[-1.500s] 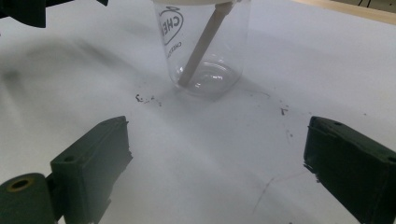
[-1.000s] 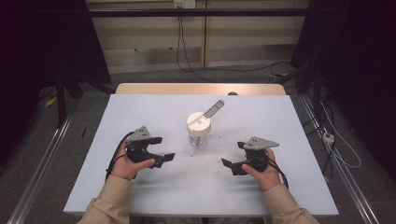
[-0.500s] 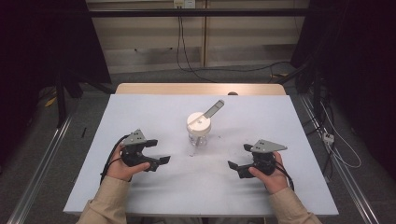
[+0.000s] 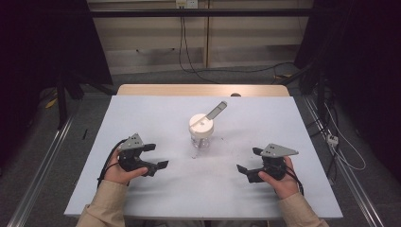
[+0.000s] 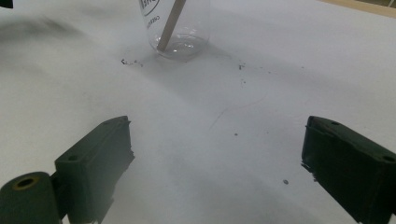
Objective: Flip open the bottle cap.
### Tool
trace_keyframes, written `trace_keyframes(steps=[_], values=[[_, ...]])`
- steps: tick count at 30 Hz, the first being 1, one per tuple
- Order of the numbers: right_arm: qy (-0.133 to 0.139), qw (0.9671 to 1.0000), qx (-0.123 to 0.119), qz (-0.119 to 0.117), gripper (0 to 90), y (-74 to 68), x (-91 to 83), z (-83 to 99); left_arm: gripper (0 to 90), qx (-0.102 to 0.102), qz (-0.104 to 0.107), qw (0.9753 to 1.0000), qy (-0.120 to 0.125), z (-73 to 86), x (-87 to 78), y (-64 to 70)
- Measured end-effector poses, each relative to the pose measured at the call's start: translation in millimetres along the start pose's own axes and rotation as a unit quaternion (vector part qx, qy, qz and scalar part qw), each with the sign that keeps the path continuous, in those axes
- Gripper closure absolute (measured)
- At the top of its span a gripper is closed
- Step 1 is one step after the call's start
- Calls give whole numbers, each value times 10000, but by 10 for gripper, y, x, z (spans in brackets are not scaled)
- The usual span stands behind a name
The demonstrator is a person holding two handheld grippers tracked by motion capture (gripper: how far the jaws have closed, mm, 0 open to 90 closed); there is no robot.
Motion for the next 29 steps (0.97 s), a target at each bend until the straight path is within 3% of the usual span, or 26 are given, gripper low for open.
trace_keyframes(steps=[18,29], values=[[12,9999,52,146,82,71,-145,107,111,-102,-160,9998,44,165,-163,-94],[-27,9997,56,217,84,94,-144,141,110,-122,-199,9997,73,199,-199,-120]])
Point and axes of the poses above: each handheld gripper's, and its own axes: x roughly forward along the jaws, z roughly out of its underside, y roughly to its right, the point moved 8 cm from there along x, roughly forward along the jaws, and after that the axes turned 7 degrees about -y, right-handed, at the moved point
